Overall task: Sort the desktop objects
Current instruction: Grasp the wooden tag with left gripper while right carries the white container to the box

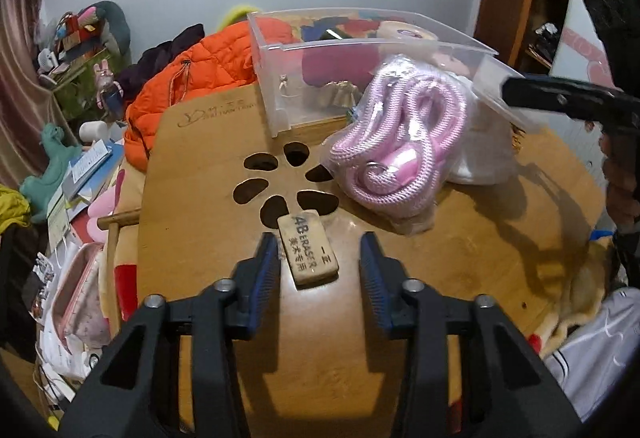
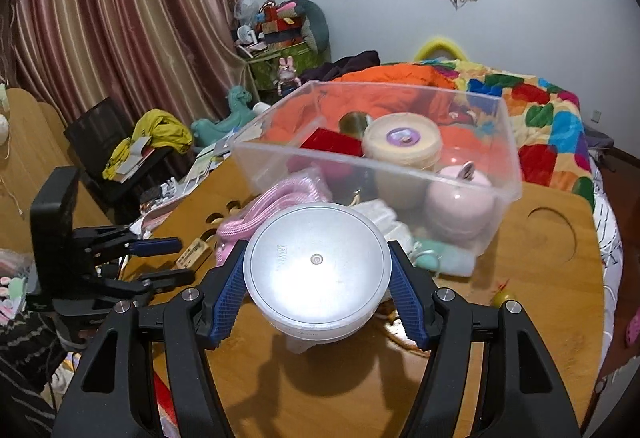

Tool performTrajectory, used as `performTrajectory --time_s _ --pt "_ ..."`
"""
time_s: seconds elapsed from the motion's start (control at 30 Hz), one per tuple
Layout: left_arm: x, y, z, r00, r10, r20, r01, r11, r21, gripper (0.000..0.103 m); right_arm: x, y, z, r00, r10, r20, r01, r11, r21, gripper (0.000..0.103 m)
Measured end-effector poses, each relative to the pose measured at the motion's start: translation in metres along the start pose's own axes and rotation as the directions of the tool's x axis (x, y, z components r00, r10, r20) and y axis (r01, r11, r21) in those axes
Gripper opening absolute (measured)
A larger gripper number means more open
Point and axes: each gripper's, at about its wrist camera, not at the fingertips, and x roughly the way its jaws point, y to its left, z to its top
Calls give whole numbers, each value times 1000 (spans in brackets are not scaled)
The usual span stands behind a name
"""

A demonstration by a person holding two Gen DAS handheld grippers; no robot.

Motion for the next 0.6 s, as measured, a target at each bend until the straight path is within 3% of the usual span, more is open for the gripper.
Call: performTrajectory --time_s 0.07,0.27,0.4,0.6 --pt "5 3 0 1000 8 0 -8 1000 -15 23 1 1 -1 1000 2 -8 -2 1000 -1 62" --pt "-2 6 9 999 12 34 -10 999 -38 23 -1 6 2 1000 -16 -1 16 1000 -25 62" --pt "-18 5 33 994 -15 107 19 999 -41 23 -8 4 12 999 -37 30 38 999 -35 62" --pt "-38 8 82 967 -74 242 92 994 -65 23 -19 -4 34 993 -84 88 88 995 -44 62"
